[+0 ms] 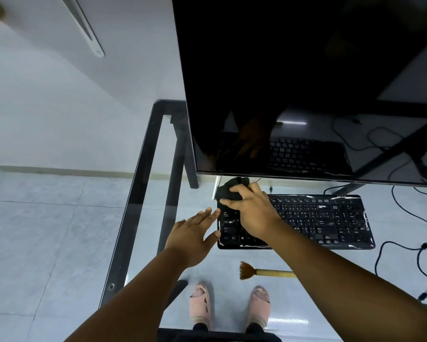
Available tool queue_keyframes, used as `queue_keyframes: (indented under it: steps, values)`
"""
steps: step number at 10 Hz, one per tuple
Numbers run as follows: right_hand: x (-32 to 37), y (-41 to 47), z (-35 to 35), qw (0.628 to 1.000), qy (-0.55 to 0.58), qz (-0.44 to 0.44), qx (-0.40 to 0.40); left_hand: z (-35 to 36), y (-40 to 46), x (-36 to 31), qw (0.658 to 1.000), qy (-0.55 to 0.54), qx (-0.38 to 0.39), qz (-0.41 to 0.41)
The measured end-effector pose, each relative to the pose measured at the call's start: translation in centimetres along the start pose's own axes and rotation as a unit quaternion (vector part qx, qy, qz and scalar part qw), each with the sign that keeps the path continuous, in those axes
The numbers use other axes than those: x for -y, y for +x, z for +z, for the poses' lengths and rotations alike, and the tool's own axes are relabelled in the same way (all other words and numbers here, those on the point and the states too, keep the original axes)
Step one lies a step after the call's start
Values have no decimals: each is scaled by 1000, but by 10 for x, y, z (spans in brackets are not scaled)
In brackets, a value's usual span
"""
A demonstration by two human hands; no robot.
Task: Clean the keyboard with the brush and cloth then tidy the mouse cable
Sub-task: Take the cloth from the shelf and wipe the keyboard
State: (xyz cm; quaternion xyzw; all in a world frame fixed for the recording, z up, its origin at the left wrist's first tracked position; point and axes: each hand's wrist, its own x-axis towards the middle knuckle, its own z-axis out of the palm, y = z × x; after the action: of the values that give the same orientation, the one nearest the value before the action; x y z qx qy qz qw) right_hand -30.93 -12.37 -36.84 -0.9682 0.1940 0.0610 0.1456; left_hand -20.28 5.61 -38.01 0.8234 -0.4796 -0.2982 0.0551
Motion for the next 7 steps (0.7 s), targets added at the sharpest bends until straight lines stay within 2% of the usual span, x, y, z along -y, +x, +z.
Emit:
queue_keyframes:
  steps: [1, 3, 4, 5, 6, 7]
  values:
    - [-7, 1, -4, 999, -5, 47, -17, 0, 0, -1, 1000, 0, 0, 2]
    - [3, 2, 1, 1000, 4, -2, -6, 0, 0, 1, 1000, -2, 0, 1]
    - [-2, 3, 1, 995, 22, 91, -45, -1, 0, 0, 1000, -5, -3, 2]
    - [3, 3, 1, 997, 16, 69, -24, 0, -1, 0, 1000, -5, -6, -1]
    - [-8, -4, -1, 995, 9, 97, -28, 0, 0, 0, 1000, -4, -4, -1]
    - [-11, -4, -2, 979, 27, 196, -50, 2, 0, 0, 1000, -10, -8, -2]
